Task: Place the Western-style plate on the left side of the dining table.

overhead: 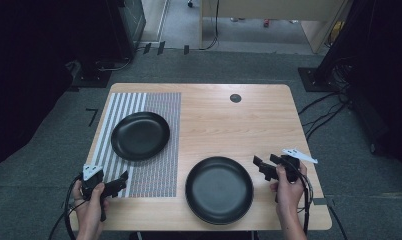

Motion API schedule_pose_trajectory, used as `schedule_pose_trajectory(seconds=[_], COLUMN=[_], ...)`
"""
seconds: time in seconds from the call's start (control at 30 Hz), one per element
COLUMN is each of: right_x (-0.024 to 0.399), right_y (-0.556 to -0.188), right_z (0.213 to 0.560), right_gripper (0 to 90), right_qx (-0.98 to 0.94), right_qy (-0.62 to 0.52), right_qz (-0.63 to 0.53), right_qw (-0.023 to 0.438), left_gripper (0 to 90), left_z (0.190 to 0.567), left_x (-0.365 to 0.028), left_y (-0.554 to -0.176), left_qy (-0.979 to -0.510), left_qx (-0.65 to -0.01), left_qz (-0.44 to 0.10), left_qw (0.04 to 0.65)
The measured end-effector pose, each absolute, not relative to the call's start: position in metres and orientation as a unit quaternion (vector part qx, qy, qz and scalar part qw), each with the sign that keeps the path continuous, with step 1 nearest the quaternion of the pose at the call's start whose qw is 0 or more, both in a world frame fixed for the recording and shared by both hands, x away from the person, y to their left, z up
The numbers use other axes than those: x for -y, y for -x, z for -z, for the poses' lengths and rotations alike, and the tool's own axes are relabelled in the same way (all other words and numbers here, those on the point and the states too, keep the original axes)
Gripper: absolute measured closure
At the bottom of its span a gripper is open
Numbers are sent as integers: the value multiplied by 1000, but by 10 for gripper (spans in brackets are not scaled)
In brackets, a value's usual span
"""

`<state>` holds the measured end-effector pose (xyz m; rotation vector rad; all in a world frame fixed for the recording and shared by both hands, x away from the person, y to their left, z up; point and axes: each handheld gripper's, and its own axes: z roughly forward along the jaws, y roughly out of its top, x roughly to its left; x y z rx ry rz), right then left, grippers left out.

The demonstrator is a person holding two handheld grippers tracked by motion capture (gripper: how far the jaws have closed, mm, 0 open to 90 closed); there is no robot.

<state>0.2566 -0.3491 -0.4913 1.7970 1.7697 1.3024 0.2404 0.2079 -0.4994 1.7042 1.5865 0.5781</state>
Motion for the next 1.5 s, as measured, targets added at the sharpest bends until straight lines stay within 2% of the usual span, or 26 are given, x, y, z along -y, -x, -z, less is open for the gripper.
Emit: schedule_pose_trajectory(seconds=[0.3,0.83,1.5], right_x=[387,437,437], right_y=[-240,-213,-202], right_z=[502,516,524], right_gripper=[202,180,167], right_qx=[-610,-608,-614], right_qy=[-645,-669,-665], right_qz=[-428,-377,-351], right_qw=[169,201,240], left_gripper=[34,22,21], left_z=[503,510,518], left_x=[-220,-241,-244], left_y=[-235,-225,-221], left_qy=[-662,-663,-682], left_qx=[-617,-625,-611], left_qz=[-231,-238,-243], left_qw=[357,336,319])
